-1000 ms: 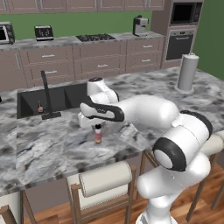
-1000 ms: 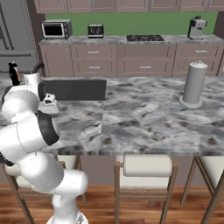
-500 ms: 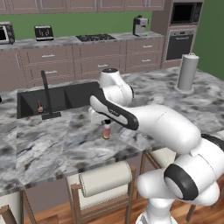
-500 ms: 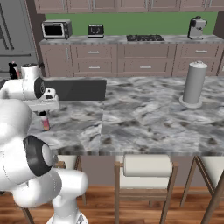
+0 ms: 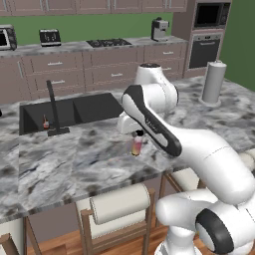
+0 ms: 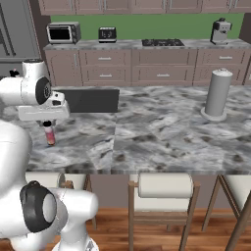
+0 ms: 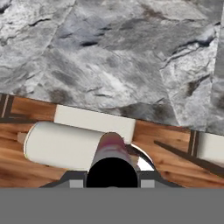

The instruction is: Place the large bottle from the dining counter next to the other large bottle outside the sink, and place the small bottle from the dining counter next to the other small bottle inside the sink.

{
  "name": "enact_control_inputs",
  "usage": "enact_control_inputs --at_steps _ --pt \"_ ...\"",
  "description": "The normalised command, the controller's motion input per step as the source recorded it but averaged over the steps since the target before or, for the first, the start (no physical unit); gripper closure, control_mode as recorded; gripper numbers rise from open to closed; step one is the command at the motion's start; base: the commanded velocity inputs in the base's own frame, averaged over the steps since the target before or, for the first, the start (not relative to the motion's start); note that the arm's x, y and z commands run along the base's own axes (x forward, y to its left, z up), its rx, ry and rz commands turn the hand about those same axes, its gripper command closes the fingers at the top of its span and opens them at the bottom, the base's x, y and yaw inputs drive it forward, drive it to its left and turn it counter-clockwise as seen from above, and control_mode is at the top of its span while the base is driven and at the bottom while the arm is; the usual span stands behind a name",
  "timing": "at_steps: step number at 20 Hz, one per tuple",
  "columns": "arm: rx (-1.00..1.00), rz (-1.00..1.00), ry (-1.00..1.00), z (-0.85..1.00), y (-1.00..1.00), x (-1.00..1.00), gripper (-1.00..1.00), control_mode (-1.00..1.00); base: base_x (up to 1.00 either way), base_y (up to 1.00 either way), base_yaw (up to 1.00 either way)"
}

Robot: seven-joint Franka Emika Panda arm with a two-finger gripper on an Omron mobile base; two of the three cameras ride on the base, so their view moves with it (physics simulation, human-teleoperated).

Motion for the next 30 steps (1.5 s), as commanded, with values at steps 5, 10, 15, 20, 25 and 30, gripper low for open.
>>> enact_control_inputs --at_steps 5,10,15,20,25,30 --pt "0.0 0.0 0.03 0.14 -0.31 -0.74 1.0 -1.0 0.0 0.0 0.0" --pt "0.0 0.0 0.0 0.2 -0.26 -0.49 1.0 -1.0 0.0 0.0 0.0" --pt "0.0 -0.02 0.0 0.43 -0.19 -0.14 1.0 -1.0 0.0 0.0 0.0" --pt "0.0 -0.01 0.0 0.28 -0.23 -0.34 1.0 -1.0 0.0 0.0 0.0" --pt "0.0 0.0 0.0 0.18 -0.22 -0.55 1.0 -1.0 0.0 0.0 0.0" --pt "0.0 -0.01 0.0 0.14 -0.15 -0.51 1.0 -1.0 0.0 0.0 0.0"
